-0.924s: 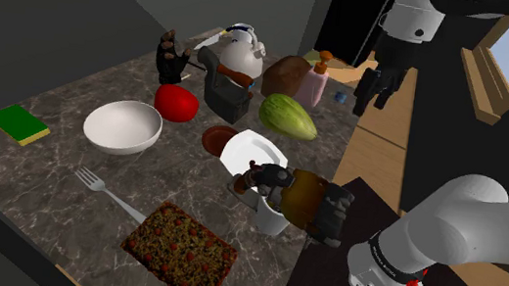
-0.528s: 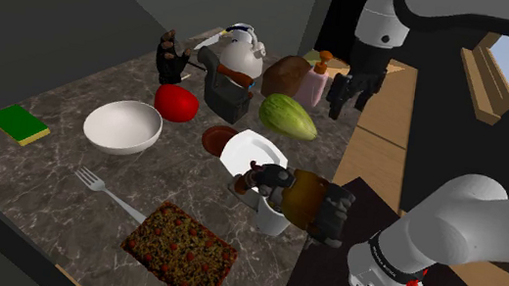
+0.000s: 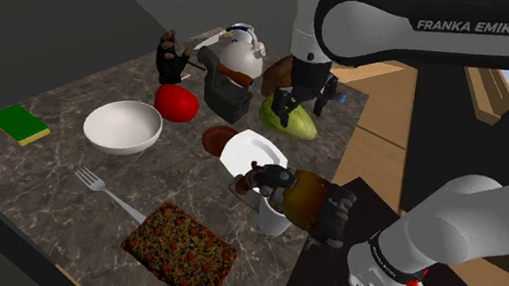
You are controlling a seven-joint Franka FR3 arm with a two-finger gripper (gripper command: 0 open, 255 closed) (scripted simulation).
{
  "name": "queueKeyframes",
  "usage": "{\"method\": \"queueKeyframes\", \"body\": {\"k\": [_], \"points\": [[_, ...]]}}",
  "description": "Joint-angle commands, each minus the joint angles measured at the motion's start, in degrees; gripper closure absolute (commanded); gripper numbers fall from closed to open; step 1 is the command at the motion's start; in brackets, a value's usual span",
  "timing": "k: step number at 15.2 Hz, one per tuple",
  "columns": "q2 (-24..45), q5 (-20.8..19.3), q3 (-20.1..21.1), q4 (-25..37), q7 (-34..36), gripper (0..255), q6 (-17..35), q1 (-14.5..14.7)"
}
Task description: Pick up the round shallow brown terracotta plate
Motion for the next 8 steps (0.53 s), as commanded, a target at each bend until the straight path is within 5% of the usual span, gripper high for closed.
{"method": "queueKeyframes", "body": {"k": [1, 8], "points": [[4.32, -1.75, 3.84, 2.39, 5.59, 0, 1.64, -0.79], [24.63, -15.26, 15.59, 14.6, 27.09, 0, 2.89, -3.59]]}}
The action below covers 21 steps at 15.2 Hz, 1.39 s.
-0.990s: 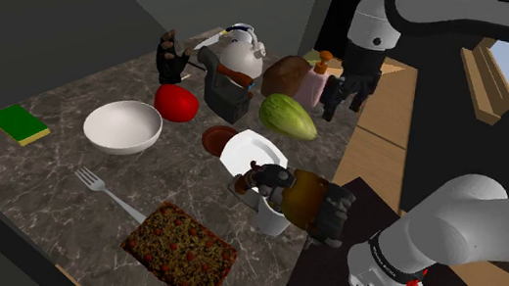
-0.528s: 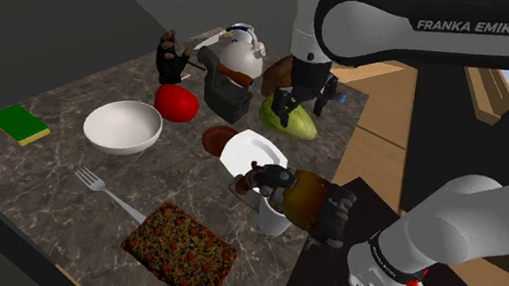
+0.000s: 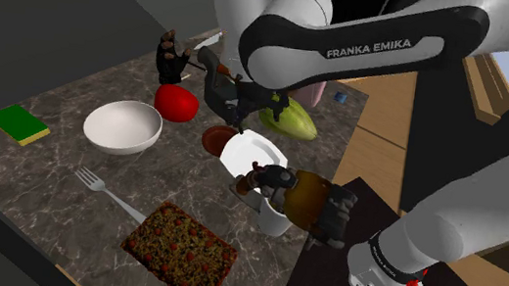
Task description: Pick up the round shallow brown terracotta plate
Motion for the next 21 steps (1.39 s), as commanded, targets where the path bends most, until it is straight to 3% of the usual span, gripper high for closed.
{"method": "queueKeyframes", "body": {"k": [1, 5, 9, 13, 21], "points": [[7.52, -5.77, 2.62, 4.83, 7.02, 0, -0.87, -0.29], [22.14, -16.94, 3.68, 15.28, 19.07, 0, -5.7, 3.77], [35.53, -25.63, 0.61, 27.82, 26.8, 0, -12.19, 11.19], [47.76, -31.73, -3.79, 42.57, 30.23, 0, -18.89, 19.03], [50.1, -32.68, -4.56, 40.44, 32.1, 0, -15.14, 19.03]]}}
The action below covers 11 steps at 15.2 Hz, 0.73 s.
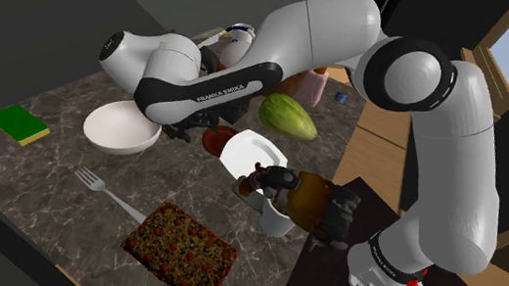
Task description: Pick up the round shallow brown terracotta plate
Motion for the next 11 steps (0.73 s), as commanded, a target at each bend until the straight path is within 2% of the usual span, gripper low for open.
{"method": "queueKeyframes", "body": {"k": [1, 2, 11], "points": [[0.47, -0.17, -0.12, 0.12, 0.19, 0, 0.29, 0.14], [0.42, -0.18, -0.12, -0.06, 0.23, 255, 0.42, 0.07], [0.47, -0.18, -0.12, 0.13, 0.19, 255, 0.29, 0.14]]}}
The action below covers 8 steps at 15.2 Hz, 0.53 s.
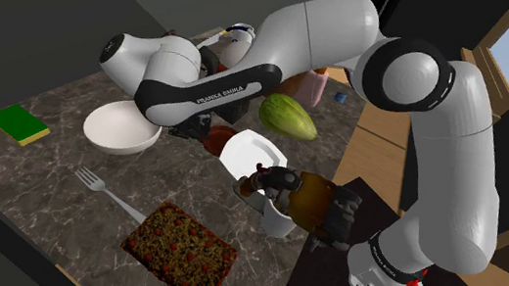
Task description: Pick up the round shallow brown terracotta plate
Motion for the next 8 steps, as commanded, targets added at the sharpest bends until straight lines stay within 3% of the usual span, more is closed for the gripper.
{"method": "queueKeyframes", "body": {"k": [1, 8], "points": [[-0.26, 0.16, 0.1, 0.38, -0.26, 255, -0.54, 0.06], [-2.4, 1.07, 0.69, 2.42, -2.04, 255, -4.01, 0.17]]}}
